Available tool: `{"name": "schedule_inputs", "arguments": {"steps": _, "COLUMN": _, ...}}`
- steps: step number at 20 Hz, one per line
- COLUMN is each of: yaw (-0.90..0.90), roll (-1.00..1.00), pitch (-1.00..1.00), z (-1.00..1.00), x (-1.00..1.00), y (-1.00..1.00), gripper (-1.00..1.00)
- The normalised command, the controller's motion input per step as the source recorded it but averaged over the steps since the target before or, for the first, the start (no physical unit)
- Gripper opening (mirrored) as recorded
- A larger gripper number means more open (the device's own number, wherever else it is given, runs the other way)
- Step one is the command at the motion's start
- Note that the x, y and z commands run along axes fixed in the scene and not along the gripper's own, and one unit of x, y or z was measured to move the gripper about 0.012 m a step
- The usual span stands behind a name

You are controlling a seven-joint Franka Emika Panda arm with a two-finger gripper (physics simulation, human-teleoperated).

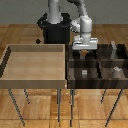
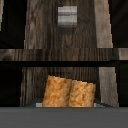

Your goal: Place the loaf of bread into the appropriate compartment.

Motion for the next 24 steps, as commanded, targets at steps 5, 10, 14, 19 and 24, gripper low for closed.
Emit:
{"name": "schedule_inputs", "arguments": {"steps": 5, "yaw": 0.0, "roll": 0.0, "pitch": 0.0, "z": 0.0, "x": 1.0, "y": 0.0, "gripper": -1.0}}
{"name": "schedule_inputs", "arguments": {"steps": 10, "yaw": 0.0, "roll": 0.0, "pitch": 0.0, "z": 0.0, "x": 0.8, "y": 0.0, "gripper": 1.0}}
{"name": "schedule_inputs", "arguments": {"steps": 14, "yaw": 0.0, "roll": 0.0, "pitch": 0.0, "z": 0.0, "x": 0.0, "y": 0.0, "gripper": 1.0}}
{"name": "schedule_inputs", "arguments": {"steps": 19, "yaw": 0.0, "roll": 0.0, "pitch": 0.0, "z": 0.0, "x": 0.0, "y": 0.0, "gripper": 1.0}}
{"name": "schedule_inputs", "arguments": {"steps": 24, "yaw": 0.0, "roll": 0.0, "pitch": 0.0, "z": 0.0, "x": 0.0, "y": 0.0, "gripper": 1.0}}
